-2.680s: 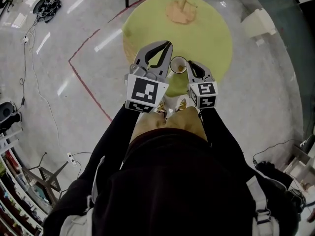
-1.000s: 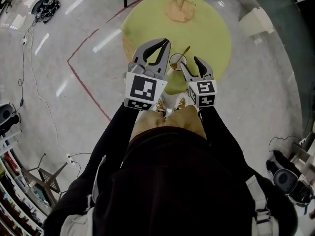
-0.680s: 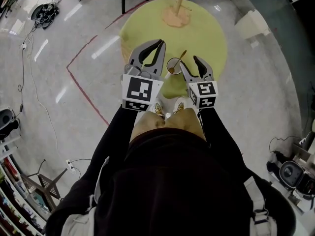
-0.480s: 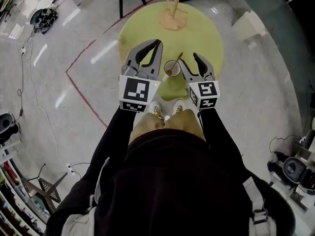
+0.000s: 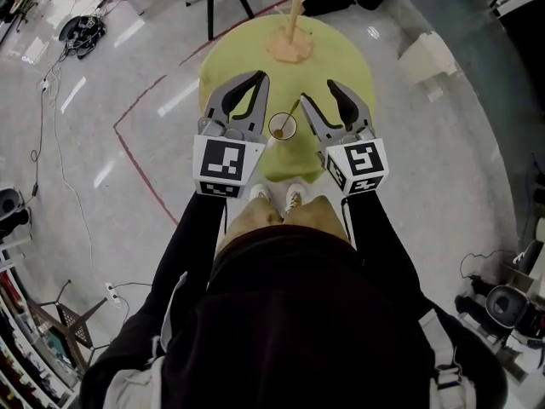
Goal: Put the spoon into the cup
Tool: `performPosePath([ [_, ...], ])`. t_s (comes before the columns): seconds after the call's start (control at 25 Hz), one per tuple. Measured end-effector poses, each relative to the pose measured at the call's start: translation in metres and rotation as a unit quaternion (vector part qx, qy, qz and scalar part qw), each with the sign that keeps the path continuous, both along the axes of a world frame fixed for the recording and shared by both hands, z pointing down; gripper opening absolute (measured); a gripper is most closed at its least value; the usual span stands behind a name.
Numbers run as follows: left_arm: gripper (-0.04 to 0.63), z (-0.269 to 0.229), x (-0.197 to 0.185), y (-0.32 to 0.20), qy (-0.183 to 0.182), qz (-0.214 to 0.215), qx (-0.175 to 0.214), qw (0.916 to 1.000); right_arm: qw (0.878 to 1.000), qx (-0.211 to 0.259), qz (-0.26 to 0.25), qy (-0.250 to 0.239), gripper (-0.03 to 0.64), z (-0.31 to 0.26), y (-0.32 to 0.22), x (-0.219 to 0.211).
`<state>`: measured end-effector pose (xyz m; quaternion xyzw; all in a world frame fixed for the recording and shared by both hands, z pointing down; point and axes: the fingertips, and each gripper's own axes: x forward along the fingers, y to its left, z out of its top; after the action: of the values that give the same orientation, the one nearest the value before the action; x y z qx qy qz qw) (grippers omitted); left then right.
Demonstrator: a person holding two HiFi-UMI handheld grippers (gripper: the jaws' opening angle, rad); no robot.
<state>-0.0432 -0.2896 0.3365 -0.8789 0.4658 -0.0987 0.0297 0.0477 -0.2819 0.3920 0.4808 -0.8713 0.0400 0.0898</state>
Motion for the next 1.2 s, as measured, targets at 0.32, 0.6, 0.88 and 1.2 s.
performPosePath([
  [0.32, 0.020, -0.011, 0.013, 0.006, -0.004, -0.043, 0.009, 0.9990, 0.998, 0.043, -0.043, -0.022, 0.235, -0.040, 0.002, 0.016],
  [0.6, 0.020, -0.017, 0.018, 0.015, -0.011, -0.075, 0.020, 0.9969, 0.995, 0.056, -0.077, -0.036, 0.235, -0.045, 0.006, 0.018],
  [0.88, 0.020, -0.018, 0.022, 0.019, -0.015, -0.095, 0.024, 0.9950, 0.993, 0.053, -0.101, -0.035, 0.235, -0.040, 0.005, 0.020],
  [1.2, 0.020, -0.016, 0.020, 0.020, -0.015, -0.108, 0.023, 0.9937, 0.991, 0.066, -0.109, -0.029, 0.169, -0.042, 0.002, 0.018],
])
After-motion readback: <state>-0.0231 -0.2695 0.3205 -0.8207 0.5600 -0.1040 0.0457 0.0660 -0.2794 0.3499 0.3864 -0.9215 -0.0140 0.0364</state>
